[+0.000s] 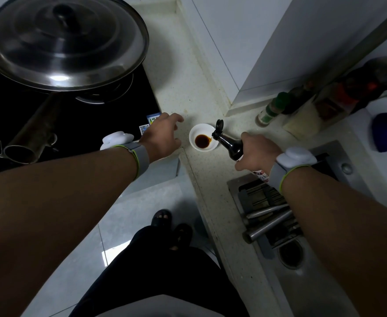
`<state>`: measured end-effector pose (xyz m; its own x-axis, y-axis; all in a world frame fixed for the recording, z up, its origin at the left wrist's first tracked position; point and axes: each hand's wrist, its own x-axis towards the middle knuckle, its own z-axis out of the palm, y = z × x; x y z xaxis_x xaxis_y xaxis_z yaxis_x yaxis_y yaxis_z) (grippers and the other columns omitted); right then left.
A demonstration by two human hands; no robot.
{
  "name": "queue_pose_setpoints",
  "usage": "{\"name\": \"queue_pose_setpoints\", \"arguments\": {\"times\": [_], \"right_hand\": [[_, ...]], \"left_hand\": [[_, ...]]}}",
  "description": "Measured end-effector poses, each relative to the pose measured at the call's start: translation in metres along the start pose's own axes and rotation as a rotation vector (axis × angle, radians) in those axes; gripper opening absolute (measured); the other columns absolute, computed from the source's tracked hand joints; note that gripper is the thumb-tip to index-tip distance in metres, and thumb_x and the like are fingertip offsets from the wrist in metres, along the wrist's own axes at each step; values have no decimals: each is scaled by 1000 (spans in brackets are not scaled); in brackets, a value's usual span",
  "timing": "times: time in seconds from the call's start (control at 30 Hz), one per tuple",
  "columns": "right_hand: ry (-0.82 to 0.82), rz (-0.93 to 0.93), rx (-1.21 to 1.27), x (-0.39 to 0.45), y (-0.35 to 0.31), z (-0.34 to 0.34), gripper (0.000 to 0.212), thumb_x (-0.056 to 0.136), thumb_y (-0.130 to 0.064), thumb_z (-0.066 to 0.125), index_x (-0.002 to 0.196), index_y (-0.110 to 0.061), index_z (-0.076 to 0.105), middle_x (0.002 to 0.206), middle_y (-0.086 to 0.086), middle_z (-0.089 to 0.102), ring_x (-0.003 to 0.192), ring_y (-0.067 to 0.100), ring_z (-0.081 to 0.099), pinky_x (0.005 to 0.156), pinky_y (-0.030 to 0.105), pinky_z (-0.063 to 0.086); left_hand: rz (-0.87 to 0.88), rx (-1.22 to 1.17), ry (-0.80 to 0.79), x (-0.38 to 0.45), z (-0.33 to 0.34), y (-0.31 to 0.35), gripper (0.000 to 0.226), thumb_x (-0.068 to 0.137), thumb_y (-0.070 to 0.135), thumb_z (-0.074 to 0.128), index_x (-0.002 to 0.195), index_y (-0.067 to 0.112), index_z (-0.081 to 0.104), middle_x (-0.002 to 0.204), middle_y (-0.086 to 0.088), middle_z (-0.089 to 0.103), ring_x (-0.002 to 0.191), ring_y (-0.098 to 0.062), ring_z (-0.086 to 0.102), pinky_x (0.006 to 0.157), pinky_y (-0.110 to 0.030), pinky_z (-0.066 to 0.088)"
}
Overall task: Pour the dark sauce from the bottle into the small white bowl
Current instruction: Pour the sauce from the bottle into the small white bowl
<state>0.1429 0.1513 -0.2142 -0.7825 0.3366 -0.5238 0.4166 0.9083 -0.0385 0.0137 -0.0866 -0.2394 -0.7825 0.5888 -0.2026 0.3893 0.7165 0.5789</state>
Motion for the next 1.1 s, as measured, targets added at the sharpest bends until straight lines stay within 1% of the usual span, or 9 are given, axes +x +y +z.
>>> {"name": "queue_pose_setpoints", "arguments": {"times": [0.13, 0.23, 0.33, 0.47, 0.67, 0.83, 1.1], "right_hand": [[-6, 1, -1, -1, -1, -1, 59, 72, -33, 89, 106, -17, 43, 99, 6, 58, 83, 27, 60, 60, 30, 41], [-8, -3, 0, -1, -1, -1, 59, 72, -32, 89, 105, -17, 43, 98, 6, 58, 82, 27, 60, 57, 29, 38], [-9, -4, -2, 0, -1, -1, 59, 72, -32, 89, 105, -17, 43, 99, 6, 58, 83, 27, 60, 61, 30, 41], [-8, 2, 0, 0, -1, -1, 59, 72, -32, 89, 105, -18, 42, 98, 5, 56, 84, 28, 60, 59, 30, 39], [-12, 5, -2, 0, -2, 1, 59, 72, -33, 90, 109, -16, 46, 101, 6, 58, 86, 28, 62, 65, 31, 44], [-7, 4, 3, 0, -1, 1, 58, 72, -32, 89, 105, -17, 44, 99, 6, 58, 84, 28, 61, 60, 29, 40], [-2, 6, 4, 0, 0, 0, 59, 71, -33, 90, 105, -18, 44, 99, 6, 58, 84, 28, 61, 57, 29, 38]], "left_hand": [[1, -1, -2, 1, 0, 0, 60, 85, 9, 70, 142, 16, 54, 126, -12, 60, 114, -29, 62, 100, -38, 52], [1, -3, 2, 1, -1, 0, 59, 85, 9, 70, 141, 16, 54, 126, -12, 60, 114, -29, 61, 101, -38, 51], [-1, 0, -1, 1, 0, 0, 59, 85, 10, 70, 142, 17, 54, 126, -12, 60, 113, -28, 62, 100, -37, 52], [-4, -4, -3, 0, 1, -1, 59, 86, 10, 70, 142, 17, 53, 126, -11, 59, 114, -28, 61, 100, -39, 52], [-4, -5, -1, 0, 2, -2, 60, 86, 11, 71, 142, 18, 53, 126, -10, 59, 113, -28, 61, 99, -39, 53], [-5, -9, -1, 0, 2, -2, 61, 86, 11, 71, 143, 18, 53, 126, -9, 59, 112, -28, 61, 97, -38, 53], [7, 1, 1, 0, 1, 0, 60, 86, 11, 70, 143, 17, 52, 126, -11, 59, 112, -28, 61, 97, -40, 54]]}}
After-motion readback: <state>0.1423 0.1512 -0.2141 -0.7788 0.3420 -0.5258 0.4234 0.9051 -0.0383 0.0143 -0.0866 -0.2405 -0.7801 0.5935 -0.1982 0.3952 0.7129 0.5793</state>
